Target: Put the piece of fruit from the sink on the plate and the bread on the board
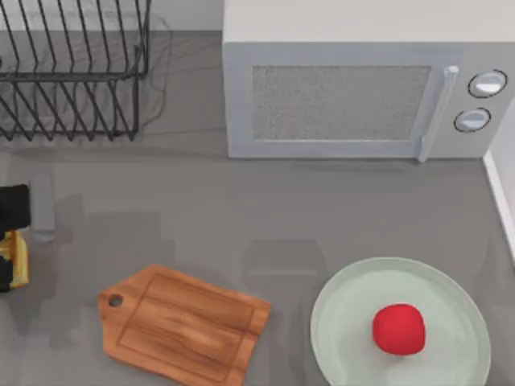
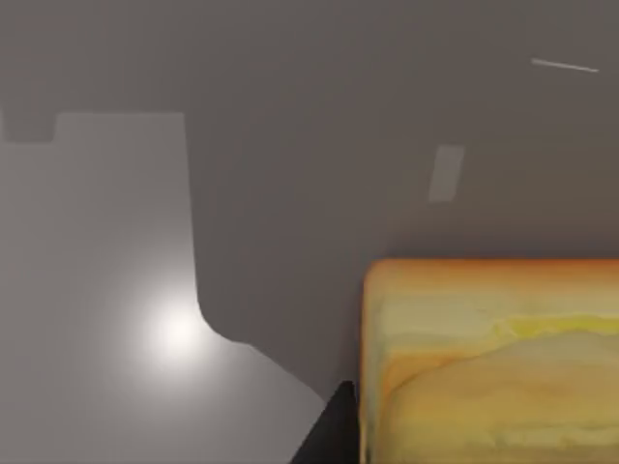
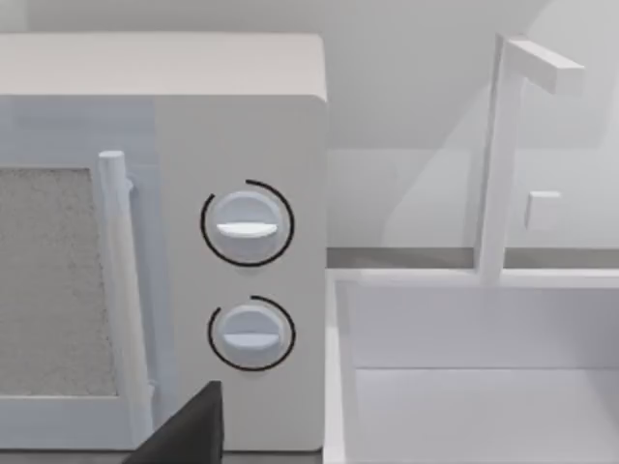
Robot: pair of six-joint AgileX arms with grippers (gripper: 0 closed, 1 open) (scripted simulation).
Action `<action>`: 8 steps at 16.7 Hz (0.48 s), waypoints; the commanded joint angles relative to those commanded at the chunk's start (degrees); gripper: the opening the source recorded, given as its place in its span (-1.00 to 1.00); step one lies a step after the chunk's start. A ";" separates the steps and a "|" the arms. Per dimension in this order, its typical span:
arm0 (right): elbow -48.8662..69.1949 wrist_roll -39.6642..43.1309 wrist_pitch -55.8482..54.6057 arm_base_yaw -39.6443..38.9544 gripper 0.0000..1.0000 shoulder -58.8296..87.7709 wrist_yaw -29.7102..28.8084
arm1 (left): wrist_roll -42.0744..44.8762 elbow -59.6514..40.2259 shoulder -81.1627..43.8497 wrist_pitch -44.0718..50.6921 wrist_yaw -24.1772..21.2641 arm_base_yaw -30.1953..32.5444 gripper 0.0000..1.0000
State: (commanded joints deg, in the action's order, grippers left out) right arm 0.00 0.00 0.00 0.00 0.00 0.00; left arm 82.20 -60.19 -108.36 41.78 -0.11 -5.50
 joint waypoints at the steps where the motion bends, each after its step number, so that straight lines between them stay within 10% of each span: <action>1: 0.00 0.00 0.00 0.00 1.00 0.00 0.00 | 0.00 0.00 0.00 0.00 0.00 0.00 -1.00; 8: 0.00 0.00 0.00 0.00 1.00 0.00 0.00 | -0.24 -6.04 3.89 10.24 -0.11 0.16 -1.00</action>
State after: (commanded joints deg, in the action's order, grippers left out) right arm 0.00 0.00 0.00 0.00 0.00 0.00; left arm 81.96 -66.23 -104.47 52.02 -0.22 -5.34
